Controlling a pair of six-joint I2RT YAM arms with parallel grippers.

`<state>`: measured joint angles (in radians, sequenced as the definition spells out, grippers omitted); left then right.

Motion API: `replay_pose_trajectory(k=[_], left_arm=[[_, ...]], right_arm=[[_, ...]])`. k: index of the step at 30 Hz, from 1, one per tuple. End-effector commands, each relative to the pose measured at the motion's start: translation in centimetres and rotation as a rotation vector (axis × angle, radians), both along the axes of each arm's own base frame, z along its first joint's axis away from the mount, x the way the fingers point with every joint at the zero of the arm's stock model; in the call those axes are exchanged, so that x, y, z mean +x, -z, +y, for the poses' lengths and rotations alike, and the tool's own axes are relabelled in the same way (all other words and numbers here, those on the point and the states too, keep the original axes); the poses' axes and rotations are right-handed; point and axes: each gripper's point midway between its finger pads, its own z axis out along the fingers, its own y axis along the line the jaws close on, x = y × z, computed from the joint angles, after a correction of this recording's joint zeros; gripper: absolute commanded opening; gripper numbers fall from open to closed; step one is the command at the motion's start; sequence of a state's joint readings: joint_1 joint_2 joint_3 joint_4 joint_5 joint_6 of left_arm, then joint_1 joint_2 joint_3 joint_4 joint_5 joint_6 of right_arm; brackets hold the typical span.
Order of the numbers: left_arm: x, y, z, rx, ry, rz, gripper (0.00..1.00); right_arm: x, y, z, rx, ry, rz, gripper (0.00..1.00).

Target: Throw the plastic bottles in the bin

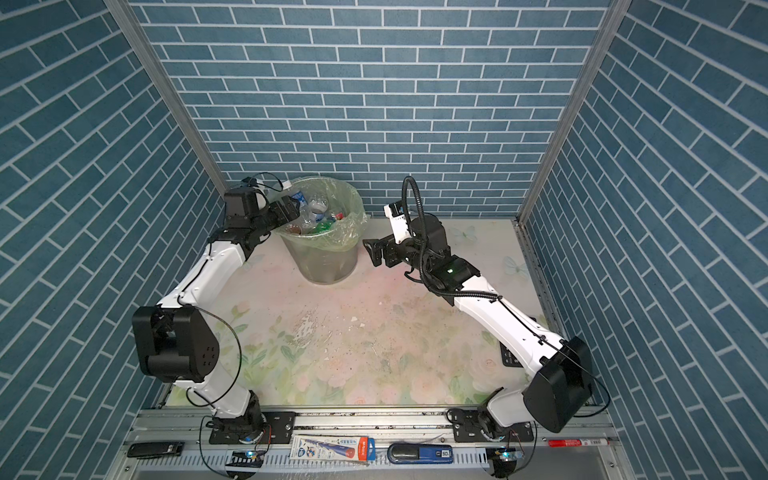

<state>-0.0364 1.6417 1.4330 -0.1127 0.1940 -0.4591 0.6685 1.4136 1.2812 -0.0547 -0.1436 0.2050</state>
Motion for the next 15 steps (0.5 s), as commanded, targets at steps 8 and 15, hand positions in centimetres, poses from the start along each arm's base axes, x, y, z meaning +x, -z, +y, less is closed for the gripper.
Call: replay_pose_trajectory(k=[8,15], left_arm=[[-5.8,-4.7,0.0,0.131,0.001,-0.164,0.99],[-9.1,-5.0,1.9,0.164,-0.097,-0.265,0.99]], right_arm=[[1.3,1.4,-5.5,0.009,0.124,0.013,0.99],[2.2,3.0,-9.8,-0.024,0.289,0.01,0.99]])
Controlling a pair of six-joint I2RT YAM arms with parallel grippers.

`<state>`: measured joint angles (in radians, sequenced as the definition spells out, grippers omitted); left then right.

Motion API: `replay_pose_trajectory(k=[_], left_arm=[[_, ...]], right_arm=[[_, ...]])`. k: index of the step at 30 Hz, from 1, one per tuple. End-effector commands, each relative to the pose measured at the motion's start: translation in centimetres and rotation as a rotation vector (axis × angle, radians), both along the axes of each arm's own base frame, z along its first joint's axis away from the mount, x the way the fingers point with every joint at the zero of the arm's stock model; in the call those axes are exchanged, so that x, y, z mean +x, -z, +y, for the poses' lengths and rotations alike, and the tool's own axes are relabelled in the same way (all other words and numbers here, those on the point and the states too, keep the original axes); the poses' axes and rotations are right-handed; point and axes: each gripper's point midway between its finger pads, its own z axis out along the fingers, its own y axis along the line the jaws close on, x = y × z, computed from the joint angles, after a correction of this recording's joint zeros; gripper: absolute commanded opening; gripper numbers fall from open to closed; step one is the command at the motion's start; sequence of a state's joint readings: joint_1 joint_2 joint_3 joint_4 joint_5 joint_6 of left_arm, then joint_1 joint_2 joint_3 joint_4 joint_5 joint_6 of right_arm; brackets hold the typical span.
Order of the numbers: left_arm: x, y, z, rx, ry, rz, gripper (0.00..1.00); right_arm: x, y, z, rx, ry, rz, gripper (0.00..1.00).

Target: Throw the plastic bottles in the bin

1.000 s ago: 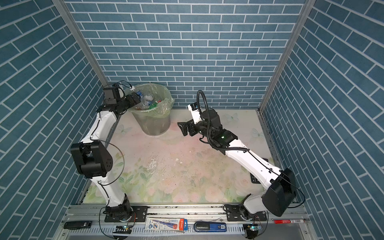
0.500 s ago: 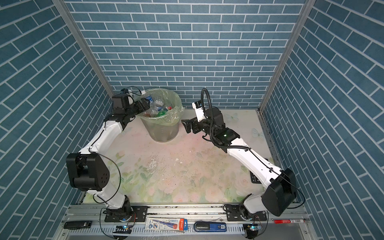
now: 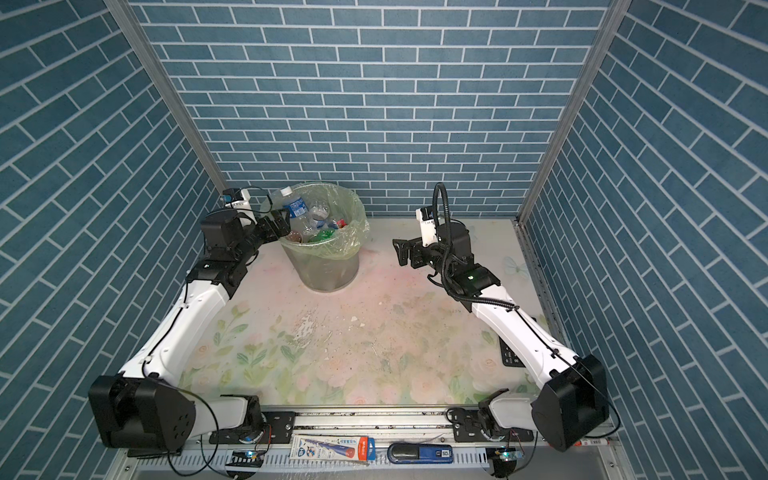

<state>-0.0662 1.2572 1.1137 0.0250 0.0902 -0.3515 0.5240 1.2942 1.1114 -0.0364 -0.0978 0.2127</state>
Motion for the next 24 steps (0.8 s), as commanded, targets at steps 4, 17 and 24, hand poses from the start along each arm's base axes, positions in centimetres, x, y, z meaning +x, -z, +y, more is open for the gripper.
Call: replay_pose_trajectory(k=[4,17,24], left_arm=[[-1.9,2.1,2.7,0.08,-0.143,-0.04,0.99],[-7.5,14.5,11.7,0.277,-0.597,0.136,0.99],[-8.6,18.4,13.3,0.285,-0.623,0.163,0.99]], right_arm=[[1.2,1.4,-5.6,-0.026,0.232,0.009,0.99],[1.6,7.9,-24.1,-0.224,0.947,0.012,0.99],[1.5,12.4,-27.2,-0.317,1.049,0.001,0.99]])
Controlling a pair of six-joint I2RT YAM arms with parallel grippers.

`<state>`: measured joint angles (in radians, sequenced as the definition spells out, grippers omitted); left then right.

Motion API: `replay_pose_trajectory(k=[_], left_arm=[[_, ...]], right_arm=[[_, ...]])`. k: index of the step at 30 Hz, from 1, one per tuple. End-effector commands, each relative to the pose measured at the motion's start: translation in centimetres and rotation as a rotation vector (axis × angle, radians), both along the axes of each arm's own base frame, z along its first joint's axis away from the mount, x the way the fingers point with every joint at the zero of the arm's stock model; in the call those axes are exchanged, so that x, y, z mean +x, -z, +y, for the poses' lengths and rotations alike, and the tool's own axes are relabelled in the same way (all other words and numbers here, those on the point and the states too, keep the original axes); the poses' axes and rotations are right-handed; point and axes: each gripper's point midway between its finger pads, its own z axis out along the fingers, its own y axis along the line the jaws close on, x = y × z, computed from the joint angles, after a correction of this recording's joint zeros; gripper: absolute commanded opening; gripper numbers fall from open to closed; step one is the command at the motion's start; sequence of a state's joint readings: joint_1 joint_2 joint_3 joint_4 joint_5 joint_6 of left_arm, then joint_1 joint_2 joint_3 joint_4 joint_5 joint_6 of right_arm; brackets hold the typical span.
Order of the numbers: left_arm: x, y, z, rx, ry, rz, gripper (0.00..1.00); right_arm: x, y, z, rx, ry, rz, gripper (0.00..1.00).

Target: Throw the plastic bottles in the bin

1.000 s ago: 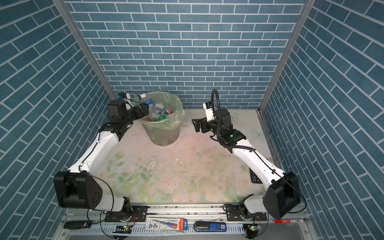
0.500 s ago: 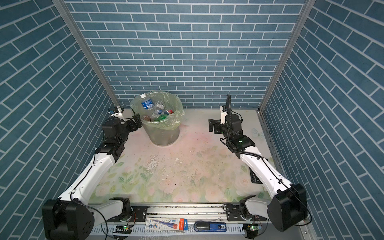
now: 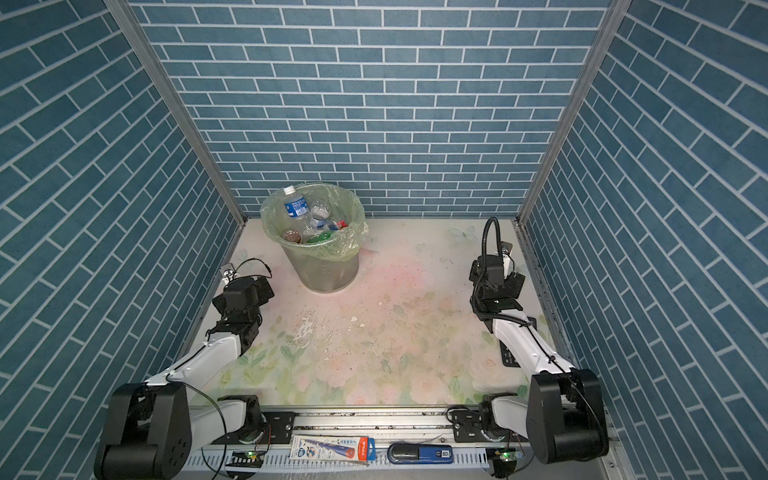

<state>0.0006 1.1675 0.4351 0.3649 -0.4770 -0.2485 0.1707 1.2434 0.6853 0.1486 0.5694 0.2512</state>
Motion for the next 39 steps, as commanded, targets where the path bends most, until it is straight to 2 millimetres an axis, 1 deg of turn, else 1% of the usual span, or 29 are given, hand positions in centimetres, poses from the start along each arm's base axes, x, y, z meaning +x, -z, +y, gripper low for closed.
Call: replay_pose_trajectory(k=[1,4,5,7,8,10,14,15,18,20,22,23,24,25,26,27,28,29,30,31,32,33,34,36,39], left_arm=[[0.3,-1.2,1.3,0.027,-0.041,-0.084,0.99],[0.1,-0.2,1.5,0.042,-0.038,-0.09,0.99],[0.1,0.3,1.6,0.018,-0.027,-0.091,0.99],[0.2,0.6,1.4,0.016,0.002,-0.103,0.99],[0.3,0.8,1.2,0.015,0.016,-0.104,0.99],[0.6,1.4,0.8,0.015,0.042,-0.107,0.99],[1.4,2.9,0.6,0.004,0.068,-0.074,0.99],[1.6,2.8,0.5,0.012,0.079,-0.073,0.99],[1.7,2.9,0.3,0.008,0.093,-0.073,0.99],[1.8,2.9,0.1,0.007,0.103,-0.073,0.99],[1.8,2.8,-1.2,0.031,0.173,-0.097,0.99],[1.9,2.7,-1.8,0.05,0.206,-0.111,0.99],[2.1,2.9,-2.9,0.067,0.264,-0.12,0.99],[2.6,3.7,-4.1,0.081,0.331,-0.109,0.99],[3.2,4.4,-4.7,0.095,0.371,-0.104,0.99],[3.8,3.5,-5.4,0.105,0.409,-0.141,0.99],[3.8,3.9,-5.2,0.085,0.392,-0.072,0.99],[4.0,4.5,-5.1,0.085,0.383,-0.05,0.99],[4.5,4.1,-5.7,0.11,0.419,-0.078,0.99],[4.6,4.1,-6.1,0.104,0.433,-0.049,0.99],[4.7,4.5,-5.9,0.099,0.42,-0.019,0.99],[5.0,4.4,-6.0,0.114,0.422,-0.028,0.99],[5.0,4.4,-6.1,0.111,0.421,-0.017,0.99],[5.0,4.4,-6.1,0.118,0.419,-0.024,0.99],[5.0,4.5,-6.1,0.116,0.419,-0.019,0.99]], right_arm=[[0.4,0.2,-1.6,-0.097,0.07,-0.064,0.99],[0.4,1.9,-2.3,-0.173,0.085,-0.059,0.99],[0.4,2.2,-2.5,-0.198,0.089,-0.057,0.99],[0.6,2.4,-2.6,-0.225,0.084,-0.068,0.99],[0.9,2.6,-2.2,-0.214,0.061,-0.051,0.99],[1.0,2.7,-2.2,-0.219,0.056,-0.043,0.99],[-0.1,2.6,-2.6,-0.174,0.049,-0.098,0.99],[-0.5,2.6,-2.8,-0.165,0.051,-0.117,0.99],[-1.4,3.6,-3.3,-0.139,0.062,-0.145,0.99],[-1.9,5.2,-3.9,-0.121,0.094,-0.142,0.99],[-2.2,5.2,-4.1,-0.135,0.102,-0.203,0.99],[-2.2,5.4,-3.8,-0.125,0.08,-0.195,0.99],[-2.1,5.6,-3.4,-0.106,0.049,-0.19,0.99],[-2.0,5.4,-3.3,-0.118,0.044,-0.204,0.99],[-1.9,5.5,-3.3,-0.122,0.04,-0.202,0.99],[-1.9,5.7,-3.0,-0.107,0.024,-0.193,0.99],[-1.8,5.7,-3.0,-0.11,0.016,-0.192,0.99],[-1.6,5.7,-2.9,-0.117,0.007,-0.194,0.99],[-1.5,5.8,-2.5,-0.112,-0.019,-0.187,0.99],[-1.1,6.0,-1.9,-0.111,-0.054,-0.18,0.99],[-0.8,6.2,-1.4,-0.116,-0.088,-0.171,0.99],[-0.4,6.3,-0.8,-0.116,-0.13,-0.164,0.99],[-0.3,6.6,-0.6,-0.11,-0.143,-0.152,0.99],[-0.2,6.6,-0.6,-0.097,-0.148,-0.153,0.98],[-0.3,6.8,-0.7,-0.085,-0.156,-0.156,0.99]])
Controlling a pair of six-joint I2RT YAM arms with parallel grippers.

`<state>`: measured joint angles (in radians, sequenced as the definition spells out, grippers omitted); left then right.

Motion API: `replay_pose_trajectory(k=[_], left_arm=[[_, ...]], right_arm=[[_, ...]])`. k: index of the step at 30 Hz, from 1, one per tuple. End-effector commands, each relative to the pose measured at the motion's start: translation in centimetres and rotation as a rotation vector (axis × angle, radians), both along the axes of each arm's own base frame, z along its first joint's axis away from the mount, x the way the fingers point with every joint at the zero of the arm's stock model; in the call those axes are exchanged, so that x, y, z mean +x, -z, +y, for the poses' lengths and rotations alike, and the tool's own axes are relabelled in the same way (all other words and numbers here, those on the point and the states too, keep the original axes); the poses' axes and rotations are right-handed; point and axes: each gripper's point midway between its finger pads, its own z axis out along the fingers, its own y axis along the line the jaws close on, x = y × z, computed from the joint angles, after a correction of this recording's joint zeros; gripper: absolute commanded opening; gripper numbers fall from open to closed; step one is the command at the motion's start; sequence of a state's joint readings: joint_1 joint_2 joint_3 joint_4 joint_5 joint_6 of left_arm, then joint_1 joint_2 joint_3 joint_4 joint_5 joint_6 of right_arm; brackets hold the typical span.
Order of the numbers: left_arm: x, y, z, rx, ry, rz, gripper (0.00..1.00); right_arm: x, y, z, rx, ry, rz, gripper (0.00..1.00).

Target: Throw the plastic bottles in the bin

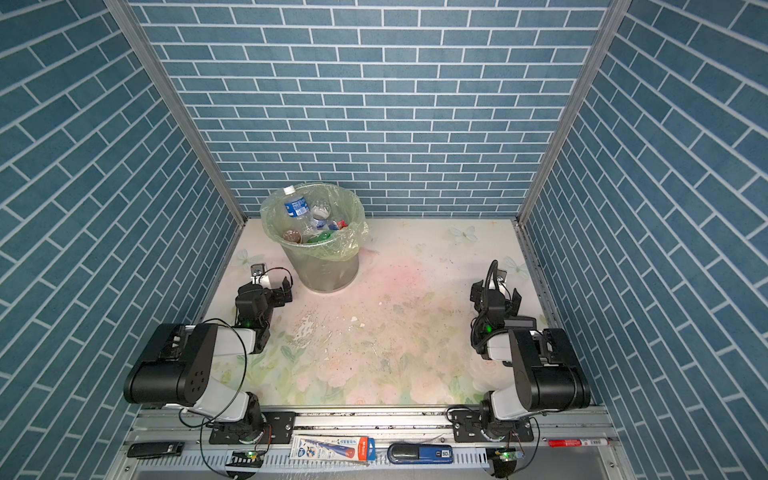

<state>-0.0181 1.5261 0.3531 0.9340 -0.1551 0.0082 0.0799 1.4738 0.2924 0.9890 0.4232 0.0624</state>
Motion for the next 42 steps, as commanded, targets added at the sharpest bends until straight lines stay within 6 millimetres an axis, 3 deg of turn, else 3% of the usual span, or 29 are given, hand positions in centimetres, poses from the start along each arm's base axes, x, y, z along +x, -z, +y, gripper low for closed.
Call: replay_pose_trajectory(k=[1,3,5,10,15,20,42], left_arm=[[0.0,0.3,-0.2,0.016,0.012,0.022,0.99],[0.1,0.3,-0.3,0.022,0.013,0.02,0.99],[0.2,0.3,-0.4,0.033,0.016,0.029,0.99],[0.2,0.3,-0.6,0.038,0.018,0.032,0.99],[0.2,0.3,-0.6,0.039,0.017,0.033,0.99],[0.2,0.3,-0.6,0.038,0.019,0.031,0.99],[0.2,0.3,-0.6,0.038,0.018,0.03,0.99]], right_arm=[[0.4,-0.3,0.7,0.003,-0.068,-0.022,0.99],[0.7,0.2,1.0,-0.004,-0.104,-0.068,0.99],[0.3,0.9,1.2,0.015,-0.106,-0.005,0.99],[1.9,1.9,0.3,0.056,-0.085,0.08,0.99],[2.0,1.5,-0.3,0.087,-0.089,0.06,0.99],[1.8,1.4,0.7,0.048,-0.118,0.047,0.99],[2.1,1.6,0.8,0.069,-0.146,0.067,0.99]])
